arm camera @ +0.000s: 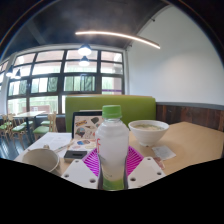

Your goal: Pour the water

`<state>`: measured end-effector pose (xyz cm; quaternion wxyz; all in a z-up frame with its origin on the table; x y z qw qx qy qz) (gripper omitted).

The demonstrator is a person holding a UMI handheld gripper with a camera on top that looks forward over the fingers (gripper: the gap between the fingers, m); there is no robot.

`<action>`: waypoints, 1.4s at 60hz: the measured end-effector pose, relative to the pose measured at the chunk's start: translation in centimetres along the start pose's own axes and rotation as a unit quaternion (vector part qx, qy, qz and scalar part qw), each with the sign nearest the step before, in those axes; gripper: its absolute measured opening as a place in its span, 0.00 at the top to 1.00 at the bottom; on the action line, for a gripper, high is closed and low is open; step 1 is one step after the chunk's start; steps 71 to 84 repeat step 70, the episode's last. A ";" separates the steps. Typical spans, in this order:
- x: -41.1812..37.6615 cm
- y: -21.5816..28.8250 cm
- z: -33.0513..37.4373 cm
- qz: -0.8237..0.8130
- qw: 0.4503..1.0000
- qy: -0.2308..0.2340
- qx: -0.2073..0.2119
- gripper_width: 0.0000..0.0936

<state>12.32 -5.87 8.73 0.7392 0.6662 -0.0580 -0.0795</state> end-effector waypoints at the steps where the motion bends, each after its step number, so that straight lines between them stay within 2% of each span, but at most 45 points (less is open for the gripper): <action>1: 0.2 -0.2 0.6 -0.005 1.000 -0.001 -0.006 0.70; 4: 0.6 0.3 2.5 -0.015 1.000 0.002 -0.005 0.70; 10: 0.3 0.2 1.6 -0.011 1.000 0.003 -0.006 0.70; 11: 0.7 0.6 4.3 -0.010 1.000 0.003 -0.006 0.70; 13: 0.2 0.4 1.9 -0.009 1.000 0.002 -0.006 0.70; 18: 0.7 0.8 4.1 -0.012 1.000 0.001 -0.007 0.65; 19: 0.4 0.5 2.4 -0.013 1.000 0.002 -0.005 0.63; 25: 0.4 0.7 2.6 -0.009 1.000 0.007 -0.004 0.44; 27: 0.5 0.2 3.0 -0.004 1.000 0.007 -0.019 0.34; 30: 0.3 0.3 3.9 0.001 1.000 0.011 -0.029 0.10; 31: 0.2 0.5 3.8 0.001 1.000 0.015 -0.025 0.09; 35: 0.5 0.8 4.8 -0.011 1.000 0.012 -0.018 0.13; 44: 0.8 4.3 11.2 -0.001 1.000 0.010 0.003 0.12; 53: 0.6 7.1 21.3 -0.006 0.999 0.016 0.029 0.12; 63: -0.3 6.6 30.1 -0.044 0.998 0.035 0.017 0.12; 69: -0.4 5.9 32.5 -0.070 0.996 0.043 0.014 0.12; 84: -0.8 5.8 32.1 -0.074 0.996 0.044 0.013 0.11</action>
Point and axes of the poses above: the point between the fingertips, and its own axes, seen from behind it with the camera up: x to the right, y up, z backward, against the way the camera looks, the point moved 3 cm from there along z, backward, against the way the camera looks, and after that the axes turned 1 degree about -z, right-handed, at the moved point
